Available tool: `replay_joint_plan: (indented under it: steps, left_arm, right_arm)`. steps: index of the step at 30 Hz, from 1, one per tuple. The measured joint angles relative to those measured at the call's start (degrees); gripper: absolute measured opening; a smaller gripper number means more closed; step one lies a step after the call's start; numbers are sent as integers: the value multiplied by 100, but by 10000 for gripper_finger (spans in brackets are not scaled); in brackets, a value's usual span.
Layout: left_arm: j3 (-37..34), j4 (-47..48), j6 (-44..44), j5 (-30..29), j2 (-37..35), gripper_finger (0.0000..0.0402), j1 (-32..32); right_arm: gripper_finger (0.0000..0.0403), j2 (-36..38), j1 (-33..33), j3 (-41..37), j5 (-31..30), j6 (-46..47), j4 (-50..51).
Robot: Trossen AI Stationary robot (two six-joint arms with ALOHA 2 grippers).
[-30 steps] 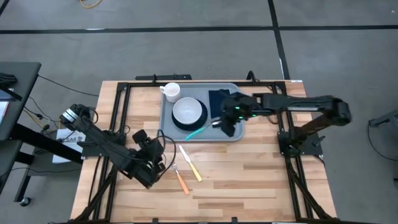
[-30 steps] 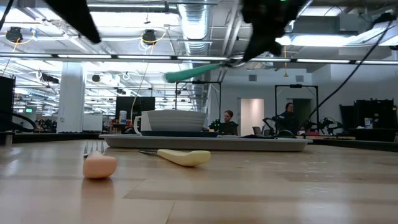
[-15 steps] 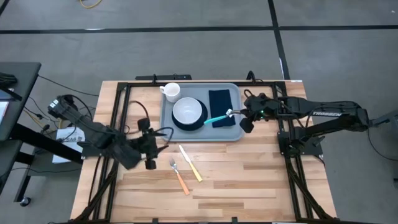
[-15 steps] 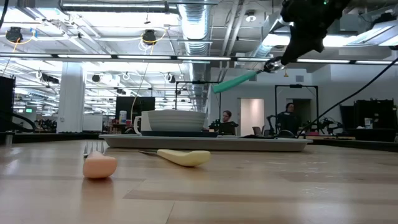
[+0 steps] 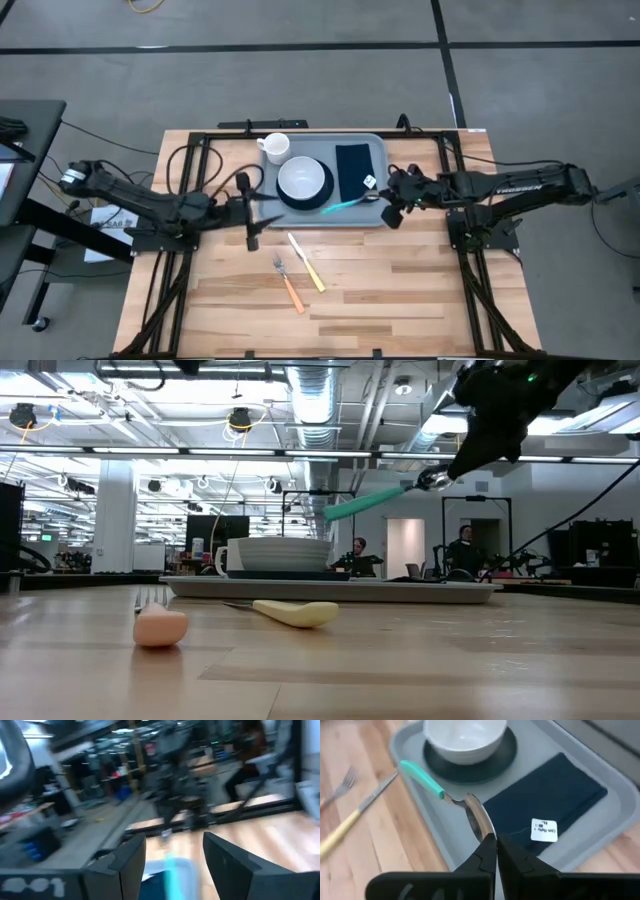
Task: Set up tray
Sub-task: Put the blue spoon on the black napkin
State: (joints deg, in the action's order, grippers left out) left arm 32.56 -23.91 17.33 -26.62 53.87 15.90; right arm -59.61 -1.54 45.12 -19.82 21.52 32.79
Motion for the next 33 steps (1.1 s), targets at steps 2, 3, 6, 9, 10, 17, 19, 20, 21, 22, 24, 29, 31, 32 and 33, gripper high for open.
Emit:
replay_joint_plan:
  steps: [2, 3, 6, 9, 10, 17, 19, 20, 21, 22, 24, 29, 31, 32, 33]
  left_arm:
    - [-165, -149, 76, -229, -1, 187, -162]
    - [-205, -143, 84, -326, -1, 187, -226]
    - [-209, -383, -40, -425, 4, 187, -350]
    - [-107, -1116, -257, -245, -1, 187, -439]
    - [-58, -1269, -303, -152, -3, 187, -459]
    - [334, 629, -441, 177, -518, 187, -512]
    - [261, 841, -527, 259, -537, 187, -558]
    - [225, 926, -531, 284, -560, 187, -589]
    - [196, 983, -518, 290, -603, 187, -617]
    - [194, 947, -506, 300, -623, 187, -642]
    - [214, 887, -476, 297, -644, 187, -691]
    - [207, 1009, -300, 347, -665, 187, -804]
    - [207, 1022, -266, 347, -663, 187, -840]
    - [207, 1014, -265, 342, -665, 187, -864]
    - [207, 1011, -267, 344, -665, 187, -891]
  right_arm:
    - [0, 35, -69, 80, 2, -421, 117]
    - [0, 46, -73, 132, 5, -601, 224]
    - [0, 28, 46, 391, 6, -939, 445]
    - [0, -74, 290, 748, 7, -1116, 553]
    - [0, -92, 389, 884, 19, -1287, 677]
    - [0, -780, 1322, 2446, 54, -2806, 2299]
    - [0, -1178, 1681, 3093, 137, -2978, 3006]
    - [0, -1387, 1869, 3390, 216, -3100, 3389]
    - [0, -1617, 2043, 3707, 315, -3228, 3631]
    - [0, -1853, 2197, 4028, 480, -3371, 3734]
    - [0, -2285, 2505, 4597, 887, -3762, 4126]
    - [0, -3522, 3093, 6128, 1678, -4834, 5372]
    - [0, -4048, 3309, 6706, 1862, -5209, 5750]
    - [0, -4287, 3396, 6943, 1951, -5363, 5746]
    - [0, -4484, 3483, 7118, 2068, -5510, 5677]
